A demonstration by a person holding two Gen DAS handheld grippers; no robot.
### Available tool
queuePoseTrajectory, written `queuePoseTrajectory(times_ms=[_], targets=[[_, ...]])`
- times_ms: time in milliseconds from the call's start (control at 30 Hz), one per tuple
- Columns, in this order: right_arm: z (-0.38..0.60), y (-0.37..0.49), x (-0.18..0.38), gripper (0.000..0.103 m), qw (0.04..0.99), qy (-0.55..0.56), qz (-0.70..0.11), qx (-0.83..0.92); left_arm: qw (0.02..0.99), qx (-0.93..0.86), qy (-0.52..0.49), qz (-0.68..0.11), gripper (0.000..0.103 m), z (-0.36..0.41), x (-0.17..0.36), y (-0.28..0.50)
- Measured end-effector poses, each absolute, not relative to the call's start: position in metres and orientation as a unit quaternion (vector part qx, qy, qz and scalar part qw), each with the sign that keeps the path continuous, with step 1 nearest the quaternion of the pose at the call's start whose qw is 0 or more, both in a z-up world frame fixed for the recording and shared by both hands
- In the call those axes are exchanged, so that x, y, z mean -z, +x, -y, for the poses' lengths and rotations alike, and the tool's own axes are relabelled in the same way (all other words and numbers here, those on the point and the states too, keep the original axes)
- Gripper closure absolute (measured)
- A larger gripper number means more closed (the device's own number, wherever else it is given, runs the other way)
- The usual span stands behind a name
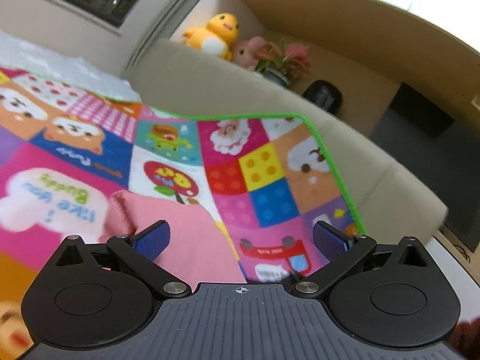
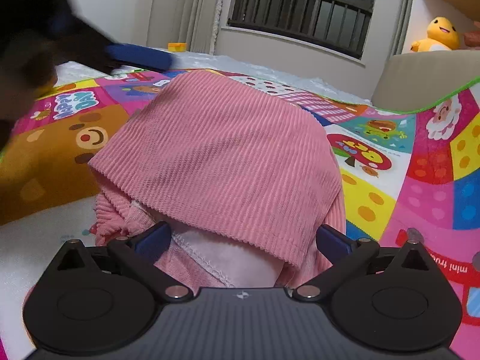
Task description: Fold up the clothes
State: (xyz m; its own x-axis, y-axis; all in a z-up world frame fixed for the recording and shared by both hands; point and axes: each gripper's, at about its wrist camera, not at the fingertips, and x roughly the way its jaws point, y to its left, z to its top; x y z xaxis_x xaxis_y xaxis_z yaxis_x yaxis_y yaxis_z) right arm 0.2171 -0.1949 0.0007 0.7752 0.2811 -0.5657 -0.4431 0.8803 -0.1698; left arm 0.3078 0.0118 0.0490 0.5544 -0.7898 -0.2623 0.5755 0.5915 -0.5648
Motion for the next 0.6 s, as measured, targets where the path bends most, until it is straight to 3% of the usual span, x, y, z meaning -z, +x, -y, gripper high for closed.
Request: queuePoseTrajectory(times_ms=[167, 433, 600], targets=[[0.197, 0.219, 0.003, 0.0, 0.932, -0.136, -0.273, -0.198, 0.847, 0.358, -0.201, -0.339, 0.0, 0.015, -0.002, 0.368], [0.224, 0.24, 0.005, 0.0, 0.912, -0.024, -0.335, -0.236, 0.852, 0.352, -0.206, -0.329, 0.0, 0.006, 0.003, 0.367], [0.25, 0.225, -0.006, 0.0, 0.908, 0.041, -0.326, -0.261, 0.854, 0.345, -0.232, -0.313, 0.0, -0.025, -0.012, 0.328]])
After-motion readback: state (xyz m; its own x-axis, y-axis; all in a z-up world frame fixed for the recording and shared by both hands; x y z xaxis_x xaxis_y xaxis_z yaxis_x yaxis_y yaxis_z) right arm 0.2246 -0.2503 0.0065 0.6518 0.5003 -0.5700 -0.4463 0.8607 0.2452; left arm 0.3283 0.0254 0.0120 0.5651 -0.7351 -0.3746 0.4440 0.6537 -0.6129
